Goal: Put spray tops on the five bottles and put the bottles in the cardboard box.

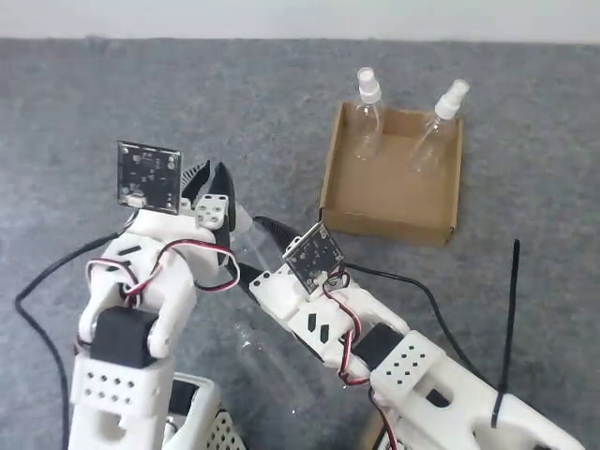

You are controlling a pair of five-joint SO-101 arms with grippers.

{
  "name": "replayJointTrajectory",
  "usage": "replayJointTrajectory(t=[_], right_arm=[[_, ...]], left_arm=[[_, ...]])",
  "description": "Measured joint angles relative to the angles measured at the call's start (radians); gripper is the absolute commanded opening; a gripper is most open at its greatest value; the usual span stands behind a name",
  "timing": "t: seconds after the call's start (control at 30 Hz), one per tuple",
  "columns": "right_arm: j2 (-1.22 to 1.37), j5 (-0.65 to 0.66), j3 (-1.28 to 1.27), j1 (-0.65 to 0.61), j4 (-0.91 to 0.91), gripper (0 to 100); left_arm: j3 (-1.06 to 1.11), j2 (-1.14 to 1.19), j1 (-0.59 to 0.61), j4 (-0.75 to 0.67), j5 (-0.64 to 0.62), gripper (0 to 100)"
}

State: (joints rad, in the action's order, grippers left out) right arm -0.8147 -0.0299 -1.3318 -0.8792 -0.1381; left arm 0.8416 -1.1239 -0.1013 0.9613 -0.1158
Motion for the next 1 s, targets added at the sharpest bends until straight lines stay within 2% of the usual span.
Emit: replayJointTrajectory(t=[0.3,0.6,0.8,1.0], right_arm=[[-0.002,0.000,-0.011,0.000,0.000,0.6],[-0.002,0.000,-0.011,0.017,0.000,0.6],[-0.002,0.000,-0.011,0.121,0.000,0.6],[-0.002,0.000,-0.011,0.152,0.000,0.6]], left_arm=[[-0.123,0.011,-0.003,0.028,0.014,4],[-0.221,0.009,0.155,0.101,0.026,4],[-0.081,0.009,0.167,0.100,0.026,4],[0.135,0.009,0.106,0.008,0.020,5]])
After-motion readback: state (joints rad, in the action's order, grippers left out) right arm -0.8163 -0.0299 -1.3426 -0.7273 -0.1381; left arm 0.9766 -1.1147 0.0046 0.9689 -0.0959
